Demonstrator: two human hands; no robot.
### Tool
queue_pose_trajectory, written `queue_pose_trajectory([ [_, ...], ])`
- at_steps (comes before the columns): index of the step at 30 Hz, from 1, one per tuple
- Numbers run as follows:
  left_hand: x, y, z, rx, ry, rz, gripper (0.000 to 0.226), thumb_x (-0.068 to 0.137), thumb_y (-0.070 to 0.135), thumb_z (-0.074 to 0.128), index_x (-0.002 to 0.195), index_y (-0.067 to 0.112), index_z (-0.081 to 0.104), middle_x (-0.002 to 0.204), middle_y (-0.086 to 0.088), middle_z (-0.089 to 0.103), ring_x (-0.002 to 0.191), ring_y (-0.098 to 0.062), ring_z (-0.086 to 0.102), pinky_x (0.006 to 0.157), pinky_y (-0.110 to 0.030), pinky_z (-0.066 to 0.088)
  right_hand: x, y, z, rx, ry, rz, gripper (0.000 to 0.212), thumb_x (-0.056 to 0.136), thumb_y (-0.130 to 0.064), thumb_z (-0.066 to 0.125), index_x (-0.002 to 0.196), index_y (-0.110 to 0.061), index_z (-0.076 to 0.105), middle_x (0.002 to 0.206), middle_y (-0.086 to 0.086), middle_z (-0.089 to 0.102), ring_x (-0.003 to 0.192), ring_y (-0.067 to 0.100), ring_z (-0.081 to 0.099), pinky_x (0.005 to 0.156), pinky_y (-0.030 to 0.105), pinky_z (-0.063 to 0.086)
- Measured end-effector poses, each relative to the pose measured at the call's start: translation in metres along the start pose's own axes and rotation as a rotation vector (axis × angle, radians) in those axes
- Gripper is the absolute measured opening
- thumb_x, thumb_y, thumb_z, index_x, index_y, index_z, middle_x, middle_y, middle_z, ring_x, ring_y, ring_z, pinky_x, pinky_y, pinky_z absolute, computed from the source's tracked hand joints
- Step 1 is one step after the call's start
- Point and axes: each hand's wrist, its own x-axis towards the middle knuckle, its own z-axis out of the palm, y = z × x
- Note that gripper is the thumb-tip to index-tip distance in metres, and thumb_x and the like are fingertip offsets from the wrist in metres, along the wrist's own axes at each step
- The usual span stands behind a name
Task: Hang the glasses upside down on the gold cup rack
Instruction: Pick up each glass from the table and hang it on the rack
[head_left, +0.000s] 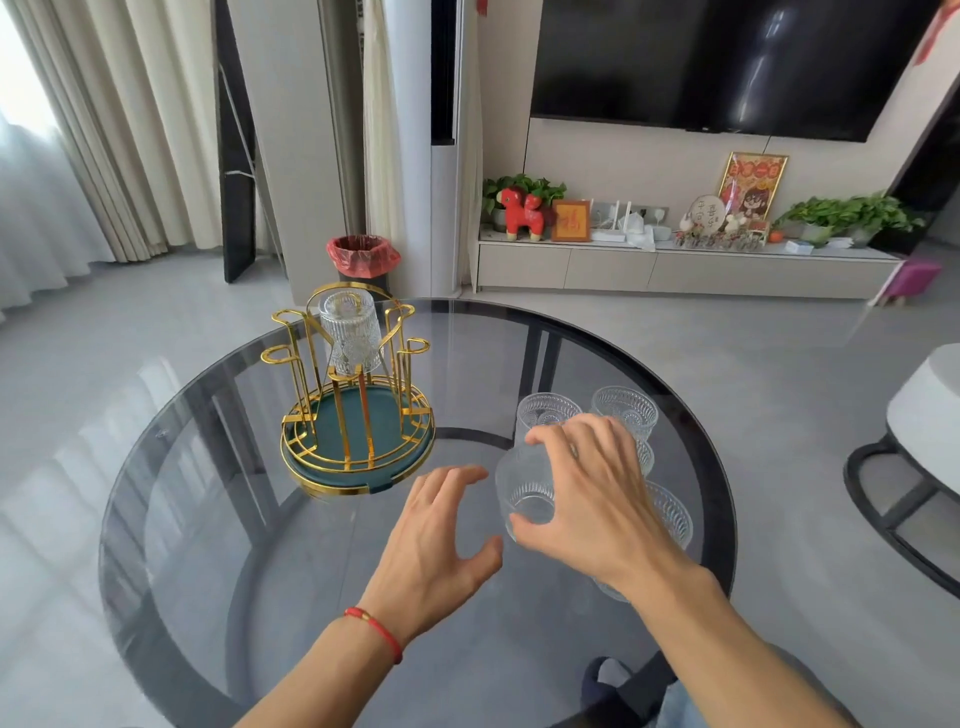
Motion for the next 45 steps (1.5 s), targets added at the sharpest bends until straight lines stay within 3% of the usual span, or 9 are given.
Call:
queue_pose_trajectory([
  [5,0.003,0.009,-0.007,-0.209,-0.050,0.039,0.105,0.072,0.028,0.085,0.156,0.025,0.022,0.149,0.014,0.044,0.136,0.001,0.042,0.109,-0.017,0.039,-0.003,-0.026,-0.002,0.416,0.017,0.038,0.072,0.062,-0.056,0.073,0.128,-0.042,0.047,0.121,-0.015,0.052,0.115,0.009,0.056,0.096,0.030,0.046],
  [10,0.008,0.007,-0.030,-0.259,0.154,-0.063,0.093,0.060,0.032,0.091,0.139,0.032,0.041,0.123,0.016,0.064,0.114,-0.002,0.060,0.089,-0.012,0.046,0.007,-0.044,0.002,0.871,-0.017,0.080,0.069,0.073,-0.045,0.083,0.133,-0.044,0.049,0.136,-0.021,0.057,0.132,-0.002,0.051,0.101,0.015,0.043],
  [14,0.013,-0.003,-0.053,-0.533,0.338,-0.304,0.080,0.056,0.046,0.091,0.123,0.033,0.048,0.117,0.014,0.064,0.107,0.008,0.059,0.083,-0.006,0.045,0.020,-0.058,0.008,1.185,-0.160,0.351,0.045,0.099,-0.046,0.063,0.141,-0.035,0.051,0.141,-0.011,0.060,0.124,0.005,0.062,0.092,0.020,0.051],
  [18,0.015,-0.011,-0.061,-0.823,0.353,-0.521,0.087,0.050,0.049,0.093,0.122,0.033,0.049,0.126,0.002,0.061,0.119,-0.016,0.062,0.101,-0.049,0.054,0.029,-0.074,0.023,1.537,-0.322,0.543,0.032,0.108,-0.035,0.051,0.131,-0.017,0.064,0.122,0.003,0.077,0.112,0.040,0.072,0.100,0.055,0.056],
  [22,0.015,-0.010,-0.075,-0.877,0.272,-0.559,0.087,0.055,0.051,0.093,0.127,0.034,0.047,0.132,-0.004,0.061,0.119,-0.026,0.065,0.100,-0.056,0.054,0.036,-0.072,0.026,1.671,-0.291,0.478,0.034,0.101,-0.034,0.064,0.128,-0.012,0.066,0.122,0.005,0.078,0.115,0.040,0.072,0.096,0.050,0.060],
  [29,0.026,-0.029,-0.108,-0.791,0.038,-0.762,0.050,0.092,0.057,0.064,0.129,0.024,0.054,0.121,-0.005,0.066,0.108,-0.022,0.066,0.089,-0.046,0.061,0.057,-0.053,0.001,1.487,0.103,0.419,0.061,0.079,-0.034,0.080,0.129,-0.005,0.062,0.107,0.006,0.081,0.108,0.029,0.074,0.086,0.051,0.063],
  [33,0.025,-0.053,-0.101,0.026,0.019,-0.586,0.038,0.095,0.039,0.056,0.128,0.020,0.057,0.132,-0.005,0.061,0.117,-0.024,0.056,0.097,-0.047,0.052,0.085,-0.052,-0.036,1.436,0.204,0.297,0.065,0.086,-0.034,0.081,0.137,-0.003,0.056,0.096,-0.017,0.078,0.102,0.005,0.072,0.083,0.048,0.064],
  [36,0.022,-0.063,-0.086,0.440,-0.075,-0.474,0.054,0.090,0.040,0.060,0.140,0.022,0.047,0.146,-0.004,0.046,0.139,-0.029,0.036,0.110,-0.053,0.041,0.125,-0.067,-0.068,1.283,0.245,0.198,0.059,0.081,-0.046,0.081,0.130,-0.021,0.063,0.118,0.002,0.076,0.116,0.018,0.070,0.097,0.059,0.057],
  [45,0.022,-0.069,-0.080,0.464,-0.184,-0.498,0.048,0.094,0.038,0.056,0.139,0.022,0.048,0.137,-0.007,0.050,0.131,-0.027,0.042,0.112,-0.052,0.039,0.254,-0.153,-0.071,0.973,0.079,0.046,0.064,0.077,-0.044,0.083,0.135,-0.025,0.062,0.128,0.005,0.063,0.118,0.024,0.063,0.094,0.050,0.060],
])
